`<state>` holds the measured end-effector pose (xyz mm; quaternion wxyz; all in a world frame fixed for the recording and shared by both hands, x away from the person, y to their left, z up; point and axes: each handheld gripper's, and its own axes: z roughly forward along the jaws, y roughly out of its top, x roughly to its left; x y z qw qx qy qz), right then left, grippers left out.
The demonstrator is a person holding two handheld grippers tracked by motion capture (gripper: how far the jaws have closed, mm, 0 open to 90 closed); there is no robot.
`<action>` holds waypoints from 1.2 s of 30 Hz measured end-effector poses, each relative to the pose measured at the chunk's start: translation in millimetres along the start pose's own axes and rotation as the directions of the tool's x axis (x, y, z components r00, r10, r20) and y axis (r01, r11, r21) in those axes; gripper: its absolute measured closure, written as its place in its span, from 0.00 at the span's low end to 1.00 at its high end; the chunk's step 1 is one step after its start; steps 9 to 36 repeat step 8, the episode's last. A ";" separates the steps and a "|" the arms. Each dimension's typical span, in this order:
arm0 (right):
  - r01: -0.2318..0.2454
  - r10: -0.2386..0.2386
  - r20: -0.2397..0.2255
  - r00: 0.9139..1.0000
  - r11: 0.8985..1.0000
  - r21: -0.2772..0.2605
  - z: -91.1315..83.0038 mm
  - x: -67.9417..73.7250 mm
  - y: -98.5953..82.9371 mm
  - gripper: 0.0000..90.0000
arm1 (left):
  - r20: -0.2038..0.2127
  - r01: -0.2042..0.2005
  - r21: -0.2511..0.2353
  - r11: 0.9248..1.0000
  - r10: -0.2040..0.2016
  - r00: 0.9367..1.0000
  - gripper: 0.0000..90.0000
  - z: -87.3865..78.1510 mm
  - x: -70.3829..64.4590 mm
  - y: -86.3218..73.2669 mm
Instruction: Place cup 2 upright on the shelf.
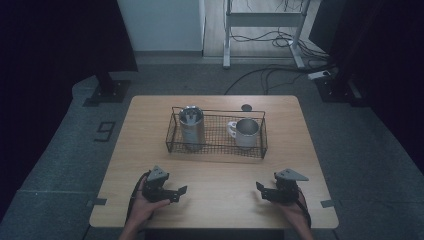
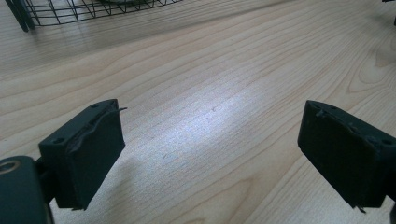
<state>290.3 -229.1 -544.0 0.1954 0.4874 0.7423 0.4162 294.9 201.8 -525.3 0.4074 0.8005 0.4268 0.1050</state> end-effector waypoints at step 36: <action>0.002 -0.002 -0.001 1.000 1.000 -0.010 -1.6 -0.9 0.4 0.17 | 0.000 -0.005 0.008 1.000 0.005 1.000 0.08 2.0 -1.5 -0.4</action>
